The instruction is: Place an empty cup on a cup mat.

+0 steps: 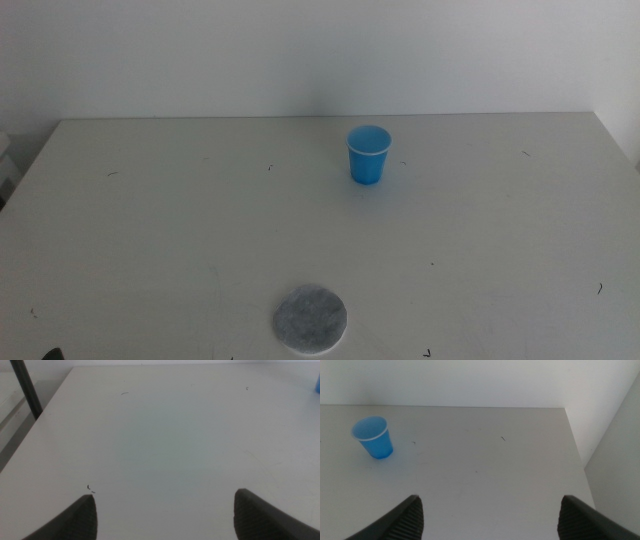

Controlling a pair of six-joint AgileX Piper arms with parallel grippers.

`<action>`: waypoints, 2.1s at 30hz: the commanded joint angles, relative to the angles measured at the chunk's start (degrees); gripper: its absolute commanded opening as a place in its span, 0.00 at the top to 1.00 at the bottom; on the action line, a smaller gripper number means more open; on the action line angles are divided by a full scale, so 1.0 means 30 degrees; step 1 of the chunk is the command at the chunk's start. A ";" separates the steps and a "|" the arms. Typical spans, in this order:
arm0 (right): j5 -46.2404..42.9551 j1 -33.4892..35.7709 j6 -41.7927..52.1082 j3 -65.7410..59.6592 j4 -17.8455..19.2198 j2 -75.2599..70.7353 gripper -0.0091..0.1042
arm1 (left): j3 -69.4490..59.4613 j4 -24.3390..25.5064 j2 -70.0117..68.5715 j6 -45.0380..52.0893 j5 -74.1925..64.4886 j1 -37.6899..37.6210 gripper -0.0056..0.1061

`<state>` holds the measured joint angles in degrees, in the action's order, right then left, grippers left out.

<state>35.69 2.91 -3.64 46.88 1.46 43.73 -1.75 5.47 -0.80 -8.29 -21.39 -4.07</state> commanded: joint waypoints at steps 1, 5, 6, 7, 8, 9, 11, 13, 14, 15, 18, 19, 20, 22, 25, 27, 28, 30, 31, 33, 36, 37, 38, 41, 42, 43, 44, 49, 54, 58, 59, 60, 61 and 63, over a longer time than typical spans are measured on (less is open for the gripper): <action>0.0613 -0.0045 0.0749 0.2594 0.0095 0.1481 0.26 | 0.0112 0.0025 -0.0244 -0.0069 0.1297 0.0022 0.01; 0.3030 -0.0045 0.1488 0.5886 -0.0795 0.4148 0.26 | 0.0112 0.0025 -0.0244 -0.0069 0.1297 0.0022 0.01; 0.3423 -0.0045 0.1488 0.6518 -0.1168 0.4665 0.26 | 0.0112 0.0025 -0.0244 -0.0069 0.1297 0.0022 0.01; 0.3736 -0.0045 0.1488 0.7293 -0.1569 0.5291 0.26 | 0.0112 0.0021 -0.0244 -0.0069 0.1279 0.0022 0.01; 0.4005 -0.0045 0.1512 0.8035 -0.1975 0.5926 0.26 | 0.0112 0.0021 -0.0244 -0.0069 0.1279 0.0022 0.01; 0.4259 -0.0045 0.1631 0.8804 -0.2285 0.6423 0.26 | 0.0112 0.0021 -0.0244 -0.0069 0.1279 0.0022 0.01; 0.5334 0.0139 0.2512 1.0432 -0.2964 0.7729 0.26 | 0.0112 0.0021 -0.0244 -0.0069 0.1279 0.0022 0.01; 0.6331 0.0588 0.3144 1.1888 -0.3284 0.9041 0.26 | 0.0112 0.0021 -0.0244 -0.0069 0.1279 0.0022 0.01; 0.6663 0.0887 0.3146 1.2632 -0.3321 0.9670 0.26 | 0.0112 0.0021 -0.0244 -0.0069 0.1279 0.0022 0.01; 0.6814 0.1124 0.3004 1.3182 -0.3297 1.0137 0.26 | 0.0112 0.0021 -0.0244 -0.0069 0.1279 0.0022 0.01; 0.7033 0.1904 0.2571 1.5090 -0.3233 1.1750 0.26 | 0.0112 0.0021 -0.0244 -0.0069 0.1279 0.0022 0.01; 0.7272 0.2093 0.2322 1.5787 -0.3233 1.2371 0.26 | 0.0112 0.0021 -0.0244 -0.0069 0.1279 0.0022 0.01; 0.7585 0.2266 0.2089 1.6507 -0.3194 1.3038 0.26 | 0.0112 0.0021 -0.0244 -0.0069 0.1279 0.0022 0.01; 0.8257 0.2709 0.1781 1.7839 -0.3097 1.4323 0.26 | 0.0112 0.0021 -0.0244 -0.0069 0.1279 0.0022 0.01; 0.9207 0.3347 0.1213 1.9847 -0.2840 1.6504 0.26 | 0.0112 0.0021 -0.0244 -0.0069 0.1279 0.0022 0.01; 0.9590 0.3669 0.1213 2.0942 -0.2852 1.7728 0.26 | 0.0112 0.0021 -0.0244 -0.0069 0.1279 0.0022 0.01; 0.9777 0.3824 0.1316 2.1527 -0.2893 1.8388 0.26 | 0.0112 0.0021 -0.0244 -0.0069 0.1279 0.0022 0.01; 0.9838 0.4079 0.1341 2.2667 -0.2874 1.9574 0.26 | 0.0112 0.0021 -0.0244 -0.0069 0.1279 0.0022 0.01; 0.9838 0.4148 0.1341 2.3227 -0.2936 2.0227 0.26 | 0.0112 0.0021 -0.0244 -0.0069 0.1279 0.0022 0.01; 0.9888 0.4277 0.1341 2.4248 -0.3038 2.1479 0.26 | 0.0112 0.0021 -0.0244 -0.0069 0.1279 0.0022 0.01; 1.0408 0.4468 0.1213 2.5879 -0.3538 2.3161 0.26 | 0.0112 0.0021 -0.0244 -0.0069 0.1279 0.0022 0.01; 1.0524 0.4540 0.1213 2.6467 -0.3604 2.3740 0.26 | 0.0112 0.0021 -0.0244 -0.0069 0.1279 0.0022 0.01; 1.0625 0.4688 0.1059 2.7077 -0.3598 2.4332 0.26 | 0.0112 0.0021 -0.0244 -0.0069 0.1279 0.0022 0.01; 1.0836 0.5003 -0.0436 2.8860 -0.3422 2.5926 0.26 | 0.0112 0.0021 -0.0244 -0.0069 0.1279 0.0022 0.01; 1.0880 0.5044 -0.1019 2.9272 -0.3321 2.6462 0.26 | 0.0112 0.0021 -0.0244 -0.0069 0.1279 0.0022 0.01; 1.0956 0.5102 -0.1773 2.9767 -0.3190 2.6976 0.26 | 0.0112 0.0021 -0.0244 -0.0069 0.1279 0.0022 0.01; 1.1072 0.5209 -0.2516 3.0207 -0.3013 2.7482 0.26 | 0.0112 0.0021 -0.0244 -0.0069 0.1279 0.0022 0.01; 1.1261 0.5437 -0.4303 3.1522 -0.2094 2.9365 0.28 | 0.0112 0.0021 -0.0244 -0.0069 0.1279 0.0022 0.01; 1.0753 0.5602 -0.4614 3.1552 -0.1944 3.0515 0.35 | 0.0112 0.0021 -0.0244 -0.0069 0.1279 0.0022 0.01; 0.9856 0.5867 -0.4614 3.1552 -0.1751 3.1119 0.42 | 0.0112 0.0021 -0.0244 -0.0069 0.1279 0.0022 0.01; 0.9641 0.5962 -0.4614 3.1552 -0.1705 3.1279 0.44 | 0.0112 0.0021 -0.0244 -0.0069 0.1279 0.0022 0.01; 0.9500 0.6005 -0.4614 3.1552 -0.1644 3.1423 0.46 | 0.0112 0.0021 -0.0244 -0.0069 0.1279 0.0022 0.01; 0.9370 0.6079 -0.4614 3.1552 -0.1600 3.1573 0.48 | 0.0112 0.0021 -0.0244 -0.0069 0.1279 0.0022 0.01; 0.9101 0.6150 -0.4614 3.1552 -0.1577 3.1881 0.52 | 0.0112 0.0021 -0.0244 -0.0069 0.1279 0.0022 0.01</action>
<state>65.61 21.21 -17.49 139.68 -4.26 143.06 -1.75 5.47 -0.80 -8.29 -21.39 -4.07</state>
